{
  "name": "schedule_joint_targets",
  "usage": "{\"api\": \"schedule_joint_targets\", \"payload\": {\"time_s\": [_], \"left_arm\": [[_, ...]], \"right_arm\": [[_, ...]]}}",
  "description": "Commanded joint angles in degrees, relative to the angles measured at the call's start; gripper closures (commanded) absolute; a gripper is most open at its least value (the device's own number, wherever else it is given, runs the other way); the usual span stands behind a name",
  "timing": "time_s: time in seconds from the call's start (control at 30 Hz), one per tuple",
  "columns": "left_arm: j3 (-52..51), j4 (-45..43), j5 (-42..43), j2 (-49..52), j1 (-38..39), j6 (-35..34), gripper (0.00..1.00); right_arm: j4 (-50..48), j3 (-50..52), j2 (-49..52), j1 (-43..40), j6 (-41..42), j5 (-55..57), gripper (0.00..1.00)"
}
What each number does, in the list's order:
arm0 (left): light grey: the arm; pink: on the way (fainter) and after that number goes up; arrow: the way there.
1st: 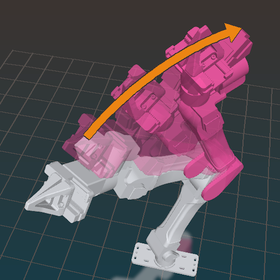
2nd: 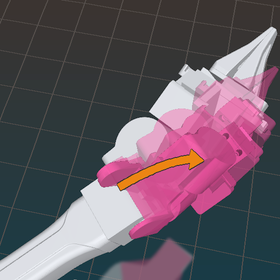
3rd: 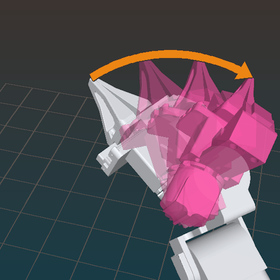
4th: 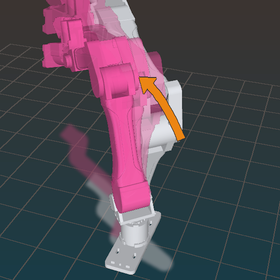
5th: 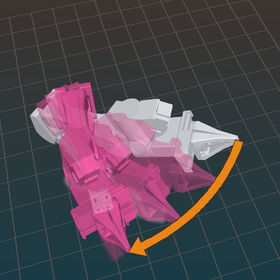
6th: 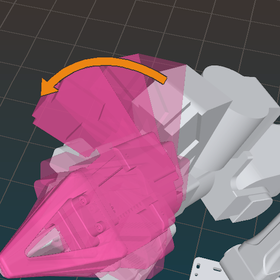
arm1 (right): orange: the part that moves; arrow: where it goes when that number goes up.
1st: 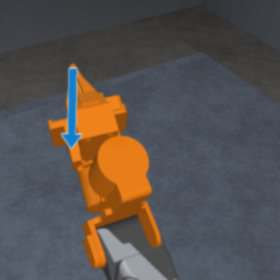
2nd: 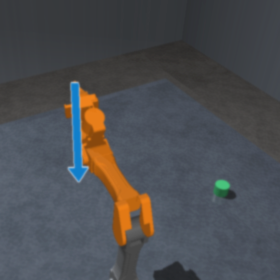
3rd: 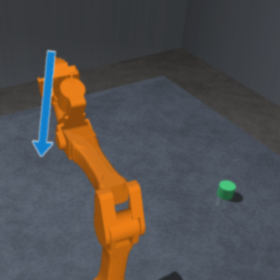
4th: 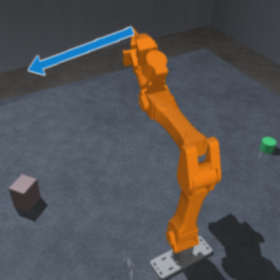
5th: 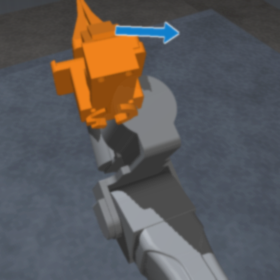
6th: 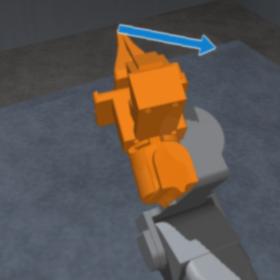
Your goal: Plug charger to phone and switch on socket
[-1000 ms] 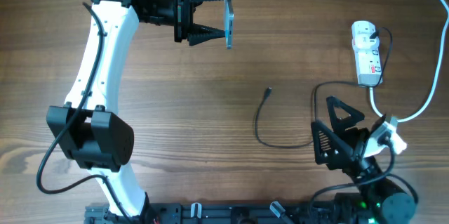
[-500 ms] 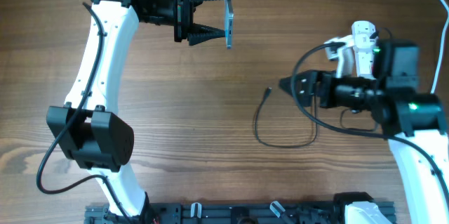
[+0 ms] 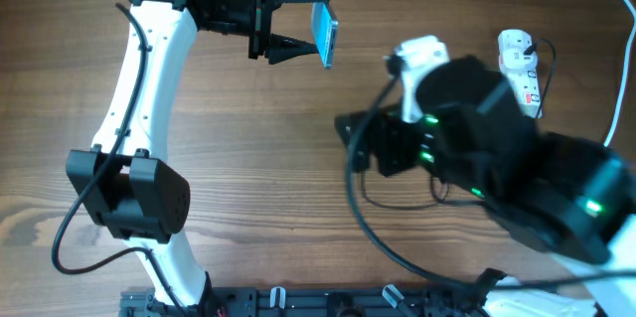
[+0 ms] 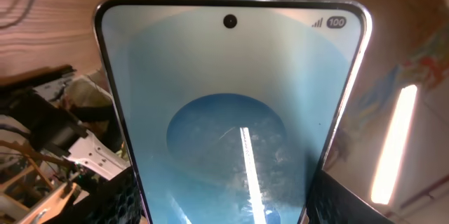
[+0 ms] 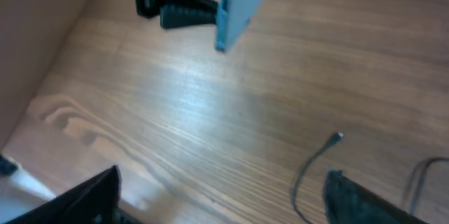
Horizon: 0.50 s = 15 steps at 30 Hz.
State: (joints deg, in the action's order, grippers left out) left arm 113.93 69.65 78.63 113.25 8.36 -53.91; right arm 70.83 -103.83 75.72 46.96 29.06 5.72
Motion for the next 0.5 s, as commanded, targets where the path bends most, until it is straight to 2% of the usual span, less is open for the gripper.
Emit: {"api": "schedule_joint_targets", "payload": {"time_s": [0.0,0.1,0.2,0.33,0.47], "left_arm": [[1.2,-0.2,-3.6,-1.5,1.2,-1.0,0.36],[1.2,-0.2,-4.3,-1.5,2.2,-1.0,0.36],[1.2,-0.2,-5.2,-1.5,4.0,-1.7,0.37],[1.2,-0.2,-5.0,-1.5,5.2,-3.4,0.36],[1.2,-0.2,-2.2,-1.5,5.4,-3.3,0.36]], "right_arm": [[-3.9,-0.3,5.2,0.8,4.1,3.9,0.15],[-7.0,-0.3,8.0,0.8,4.2,7.6,0.17],[-9.8,-0.3,9.9,0.8,7.6,12.7,0.26],[-10.2,-0.3,11.8,0.7,9.0,20.4,0.25],[-10.3,-0.3,13.5,0.7,8.9,20.3,0.26]]}}
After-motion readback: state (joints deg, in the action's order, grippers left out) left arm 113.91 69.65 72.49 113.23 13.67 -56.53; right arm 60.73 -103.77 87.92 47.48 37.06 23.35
